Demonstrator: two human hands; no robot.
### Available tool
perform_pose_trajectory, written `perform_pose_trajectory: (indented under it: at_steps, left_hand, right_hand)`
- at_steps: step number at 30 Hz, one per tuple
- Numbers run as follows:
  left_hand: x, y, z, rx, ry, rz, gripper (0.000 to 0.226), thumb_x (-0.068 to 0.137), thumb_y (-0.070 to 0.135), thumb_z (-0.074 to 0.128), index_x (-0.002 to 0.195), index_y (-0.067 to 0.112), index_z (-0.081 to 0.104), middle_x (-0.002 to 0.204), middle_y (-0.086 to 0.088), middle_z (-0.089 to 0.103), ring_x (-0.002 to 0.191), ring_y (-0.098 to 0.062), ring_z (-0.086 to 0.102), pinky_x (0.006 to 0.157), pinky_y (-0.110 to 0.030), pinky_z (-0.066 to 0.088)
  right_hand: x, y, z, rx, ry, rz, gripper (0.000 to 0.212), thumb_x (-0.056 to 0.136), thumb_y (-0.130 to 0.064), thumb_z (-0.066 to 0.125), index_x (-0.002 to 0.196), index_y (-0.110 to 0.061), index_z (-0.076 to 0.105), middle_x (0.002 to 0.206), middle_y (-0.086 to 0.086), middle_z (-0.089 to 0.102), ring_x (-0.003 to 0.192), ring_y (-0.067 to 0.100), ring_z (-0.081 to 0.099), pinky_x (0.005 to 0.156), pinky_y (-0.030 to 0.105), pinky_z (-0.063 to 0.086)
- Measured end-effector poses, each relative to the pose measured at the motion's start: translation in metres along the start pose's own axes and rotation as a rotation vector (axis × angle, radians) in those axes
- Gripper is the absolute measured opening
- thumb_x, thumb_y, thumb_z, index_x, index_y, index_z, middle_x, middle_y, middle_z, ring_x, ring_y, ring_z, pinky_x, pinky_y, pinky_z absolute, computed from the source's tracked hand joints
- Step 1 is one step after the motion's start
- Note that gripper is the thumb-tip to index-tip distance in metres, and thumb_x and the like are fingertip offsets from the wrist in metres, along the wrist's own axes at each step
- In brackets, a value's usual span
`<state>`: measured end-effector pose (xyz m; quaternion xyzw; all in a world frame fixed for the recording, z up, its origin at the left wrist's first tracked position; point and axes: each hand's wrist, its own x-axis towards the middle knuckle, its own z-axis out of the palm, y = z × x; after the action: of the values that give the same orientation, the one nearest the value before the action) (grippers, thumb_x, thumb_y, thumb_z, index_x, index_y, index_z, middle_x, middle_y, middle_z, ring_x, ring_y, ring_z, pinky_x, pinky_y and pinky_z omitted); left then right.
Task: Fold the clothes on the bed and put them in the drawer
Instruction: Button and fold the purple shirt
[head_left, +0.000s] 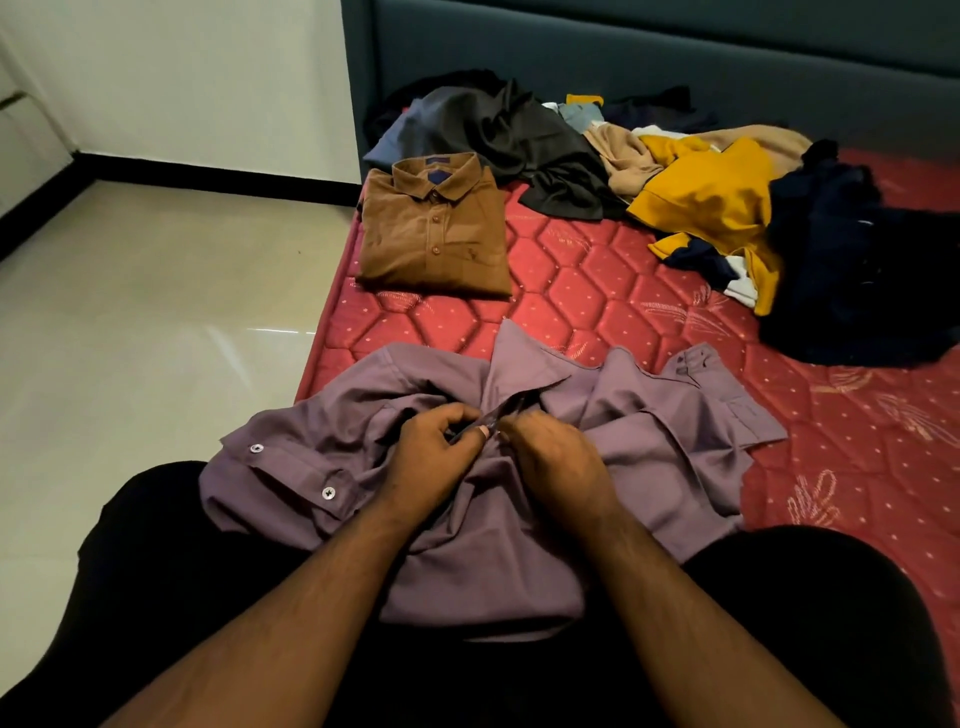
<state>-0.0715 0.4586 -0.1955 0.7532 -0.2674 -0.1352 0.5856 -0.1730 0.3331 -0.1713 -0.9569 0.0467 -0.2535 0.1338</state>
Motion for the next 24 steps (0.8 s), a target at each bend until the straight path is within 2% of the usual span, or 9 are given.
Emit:
perform_pose_trajectory:
  at_steps: [2, 6, 9, 11, 14, 16, 19, 21, 24]
  left_hand:
    - [-0.002, 0.002, 0.001, -0.078, -0.023, -0.044, 0.011, 0.085, 0.003, 0.069, 0.087, 0.012, 0.076, 0.081, 0.002, 0.075, 0.073, -0.004, 0.066, 0.072, -0.020, 0.052]
    - [-0.002, 0.004, -0.002, -0.222, -0.094, -0.140, 0.018, 0.086, 0.002, 0.069, 0.083, 0.018, 0.076, 0.085, -0.003, 0.076, 0.079, -0.008, 0.067, 0.079, -0.026, 0.054]
    - [-0.004, 0.006, -0.004, -0.235, -0.126, -0.104, 0.016, 0.086, 0.000, 0.069, 0.088, 0.014, 0.076, 0.088, -0.004, 0.076, 0.080, -0.009, 0.067, 0.080, -0.025, 0.055]
    - [-0.006, 0.006, -0.003, -0.226, -0.127, -0.078, 0.016, 0.085, 0.000, 0.070, 0.090, 0.013, 0.077, 0.088, -0.002, 0.077, 0.080, -0.008, 0.068, 0.079, -0.023, 0.055]
    - [-0.006, 0.005, -0.003, -0.165, -0.141, -0.021, 0.016, 0.083, -0.001, 0.071, 0.094, 0.009, 0.077, 0.087, 0.002, 0.077, 0.081, -0.007, 0.070, 0.078, -0.021, 0.053]
    - [-0.006, 0.004, -0.003, -0.142, -0.145, 0.007, 0.017, 0.082, -0.003, 0.073, 0.095, 0.007, 0.077, 0.085, 0.006, 0.076, 0.080, -0.004, 0.070, 0.077, -0.017, 0.052]
    - [-0.009, 0.005, -0.002, -0.276, -0.133, -0.092, 0.018, 0.080, -0.002, 0.074, 0.094, 0.008, 0.077, 0.087, 0.000, 0.077, 0.084, -0.010, 0.071, 0.079, -0.020, 0.053]
    - [-0.009, 0.006, -0.001, -0.319, -0.132, -0.140, 0.017, 0.079, -0.001, 0.076, 0.093, 0.009, 0.077, 0.088, -0.003, 0.077, 0.086, -0.013, 0.072, 0.079, -0.020, 0.053]
    - [-0.008, 0.006, -0.002, -0.311, -0.149, -0.180, 0.014, 0.079, 0.001, 0.076, 0.092, 0.007, 0.077, 0.088, -0.003, 0.076, 0.085, -0.012, 0.071, 0.076, -0.018, 0.052]
  right_hand:
    - [0.001, 0.002, 0.000, 0.065, 0.015, 0.009, 0.026, 0.087, -0.023, 0.049, 0.089, -0.009, 0.070, 0.078, 0.005, 0.068, 0.070, 0.021, 0.062, 0.063, 0.026, 0.043]
    - [0.001, 0.007, -0.002, 0.217, 0.002, 0.101, 0.017, 0.083, -0.017, 0.061, 0.089, -0.008, 0.075, 0.082, 0.002, 0.073, 0.076, 0.011, 0.062, 0.071, 0.017, 0.046]
    - [-0.001, 0.008, -0.006, 0.338, -0.023, 0.157, 0.011, 0.081, -0.007, 0.068, 0.091, -0.010, 0.072, 0.083, -0.001, 0.072, 0.078, 0.008, 0.063, 0.071, 0.020, 0.050]
    - [-0.003, 0.011, -0.005, 0.387, -0.058, 0.209, 0.020, 0.082, -0.007, 0.068, 0.101, -0.012, 0.069, 0.086, -0.004, 0.071, 0.079, 0.007, 0.064, 0.073, 0.024, 0.051]
    - [-0.004, 0.015, 0.000, 0.390, -0.132, 0.202, 0.044, 0.084, -0.006, 0.067, 0.127, -0.011, 0.061, 0.100, 0.002, 0.072, 0.089, 0.010, 0.066, 0.084, 0.020, 0.050]
    - [-0.003, 0.015, 0.002, 0.336, -0.129, 0.133, 0.036, 0.083, -0.008, 0.066, 0.119, -0.006, 0.067, 0.099, 0.008, 0.073, 0.088, 0.014, 0.065, 0.082, 0.021, 0.048]
    - [-0.001, 0.014, -0.001, 0.231, -0.117, 0.106, 0.023, 0.086, -0.022, 0.060, 0.097, -0.007, 0.074, 0.086, 0.008, 0.073, 0.078, 0.018, 0.064, 0.070, 0.029, 0.051]
    - [-0.002, 0.015, 0.000, 0.127, -0.133, 0.108, 0.035, 0.089, -0.034, 0.048, 0.092, -0.010, 0.073, 0.082, 0.007, 0.072, 0.073, 0.024, 0.067, 0.061, 0.035, 0.055]
    - [-0.005, 0.013, 0.003, 0.058, -0.144, 0.128, 0.041, 0.090, -0.038, 0.040, 0.086, -0.009, 0.069, 0.078, 0.008, 0.069, 0.069, 0.030, 0.066, 0.055, 0.040, 0.054]
